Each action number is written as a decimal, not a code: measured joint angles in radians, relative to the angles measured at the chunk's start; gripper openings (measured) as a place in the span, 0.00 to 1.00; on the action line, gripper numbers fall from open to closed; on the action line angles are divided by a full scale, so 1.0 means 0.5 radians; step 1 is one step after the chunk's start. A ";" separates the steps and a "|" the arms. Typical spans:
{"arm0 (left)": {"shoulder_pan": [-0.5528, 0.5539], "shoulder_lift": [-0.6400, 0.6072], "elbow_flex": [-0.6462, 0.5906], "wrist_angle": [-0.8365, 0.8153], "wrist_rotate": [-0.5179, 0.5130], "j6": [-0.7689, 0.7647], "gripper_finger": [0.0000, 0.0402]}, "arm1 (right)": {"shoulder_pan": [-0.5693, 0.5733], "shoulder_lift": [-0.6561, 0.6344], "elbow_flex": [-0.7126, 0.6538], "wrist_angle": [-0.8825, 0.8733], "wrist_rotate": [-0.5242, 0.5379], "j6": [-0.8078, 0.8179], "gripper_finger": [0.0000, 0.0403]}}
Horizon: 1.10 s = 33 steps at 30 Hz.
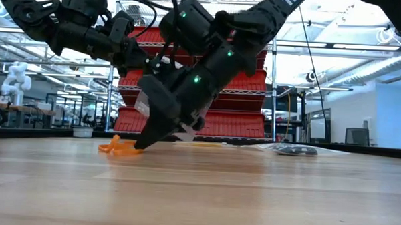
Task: Sort rubber bands
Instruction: Put the middle orange rubber band into the left transparent zip bag
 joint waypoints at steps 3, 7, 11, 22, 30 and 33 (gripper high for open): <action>0.000 0.000 0.000 -0.004 0.000 0.000 0.00 | 0.020 -0.039 -0.003 -0.026 0.008 -0.023 0.03; 0.000 0.000 0.000 -0.006 0.000 0.039 0.00 | 0.065 -0.208 -0.001 -0.114 0.162 -0.141 0.01; 0.000 0.000 0.000 -0.008 0.000 0.038 0.00 | 0.092 -0.378 -0.002 -0.295 0.399 -0.247 0.01; -0.001 0.000 0.000 -0.008 0.000 0.035 0.00 | 0.149 -0.653 -0.001 -0.379 1.807 -0.776 0.00; 0.000 0.000 0.000 -0.017 0.001 0.034 0.00 | 0.149 -0.653 -0.001 -0.304 2.226 -0.936 0.00; 0.000 0.000 0.000 -0.018 0.000 0.031 0.00 | 0.144 -0.653 -0.001 -0.217 2.232 -0.997 0.00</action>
